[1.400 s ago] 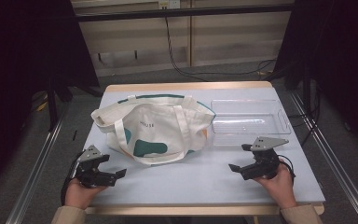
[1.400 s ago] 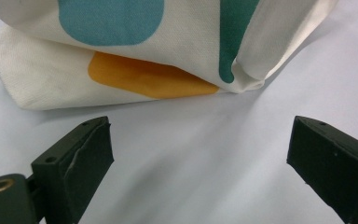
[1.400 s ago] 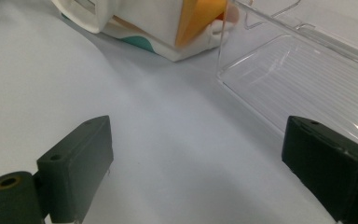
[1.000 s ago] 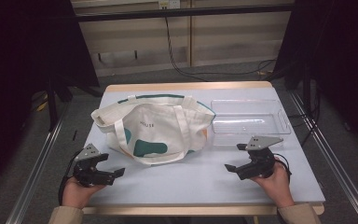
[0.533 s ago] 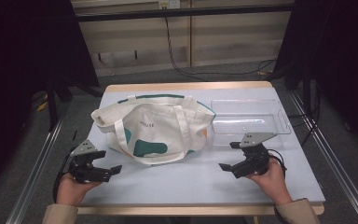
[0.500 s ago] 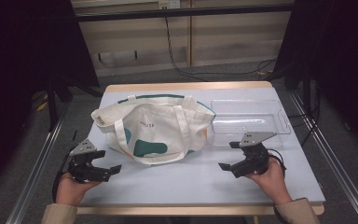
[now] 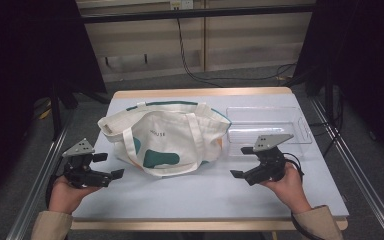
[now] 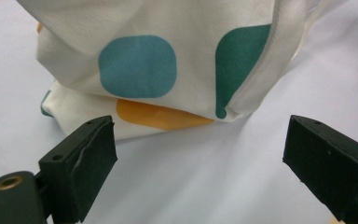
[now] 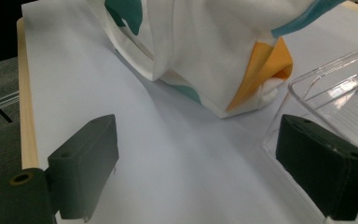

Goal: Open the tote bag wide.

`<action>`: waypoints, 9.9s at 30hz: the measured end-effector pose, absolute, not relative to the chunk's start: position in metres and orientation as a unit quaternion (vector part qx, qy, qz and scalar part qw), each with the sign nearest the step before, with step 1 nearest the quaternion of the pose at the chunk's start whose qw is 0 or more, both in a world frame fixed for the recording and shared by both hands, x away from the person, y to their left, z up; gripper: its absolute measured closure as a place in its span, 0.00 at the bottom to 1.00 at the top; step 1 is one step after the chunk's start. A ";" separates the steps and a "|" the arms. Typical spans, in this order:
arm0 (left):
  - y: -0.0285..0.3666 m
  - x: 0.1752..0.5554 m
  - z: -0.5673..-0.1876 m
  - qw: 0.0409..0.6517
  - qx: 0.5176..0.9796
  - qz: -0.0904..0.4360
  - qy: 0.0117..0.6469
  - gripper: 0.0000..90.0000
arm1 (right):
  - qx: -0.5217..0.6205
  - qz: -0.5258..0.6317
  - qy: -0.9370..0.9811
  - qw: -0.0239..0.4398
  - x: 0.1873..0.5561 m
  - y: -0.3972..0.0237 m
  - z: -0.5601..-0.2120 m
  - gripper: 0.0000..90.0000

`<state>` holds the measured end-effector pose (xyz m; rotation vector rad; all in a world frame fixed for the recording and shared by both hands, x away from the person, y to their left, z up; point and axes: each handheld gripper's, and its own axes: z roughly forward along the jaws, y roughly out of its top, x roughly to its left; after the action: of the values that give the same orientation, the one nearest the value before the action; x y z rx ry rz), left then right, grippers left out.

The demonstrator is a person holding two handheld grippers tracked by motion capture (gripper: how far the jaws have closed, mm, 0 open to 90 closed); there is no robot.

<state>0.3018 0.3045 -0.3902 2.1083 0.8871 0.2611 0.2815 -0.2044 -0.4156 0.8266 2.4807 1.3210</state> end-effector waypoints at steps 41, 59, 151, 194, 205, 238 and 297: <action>0.304 0.327 -0.359 0.393 0.842 0.103 0.355 0.10 | 0.281 0.478 0.827 0.092 0.311 -0.189 -0.387 0.13; 0.300 0.338 -0.338 0.382 0.848 0.107 0.351 0.10 | 0.274 0.483 0.826 0.101 0.322 -0.185 -0.375 0.12; 0.244 0.402 -0.298 0.349 0.884 0.097 0.295 0.74 | 0.214 0.465 0.856 0.073 0.360 -0.134 -0.364 0.56; 0.228 0.427 -0.302 0.327 0.859 0.104 0.380 0.97 | 0.149 0.451 0.878 0.060 0.328 -0.132 -0.387 0.94; 0.228 0.429 -0.305 0.325 0.855 0.113 0.387 0.97 | 0.139 0.452 0.879 0.053 0.319 -0.131 -0.399 0.96; 0.219 0.445 -0.319 0.319 0.845 0.130 0.409 0.97 | 0.121 0.435 0.892 0.033 0.302 -0.127 -0.435 0.97; 0.212 0.450 -0.336 0.319 0.837 0.120 0.428 0.96 | 0.102 0.440 0.892 0.014 0.302 -0.111 -0.430 0.96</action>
<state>0.4496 0.2121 -0.3356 2.2006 1.1241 0.3162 0.3017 -0.1106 -0.4299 0.3168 2.7783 1.3692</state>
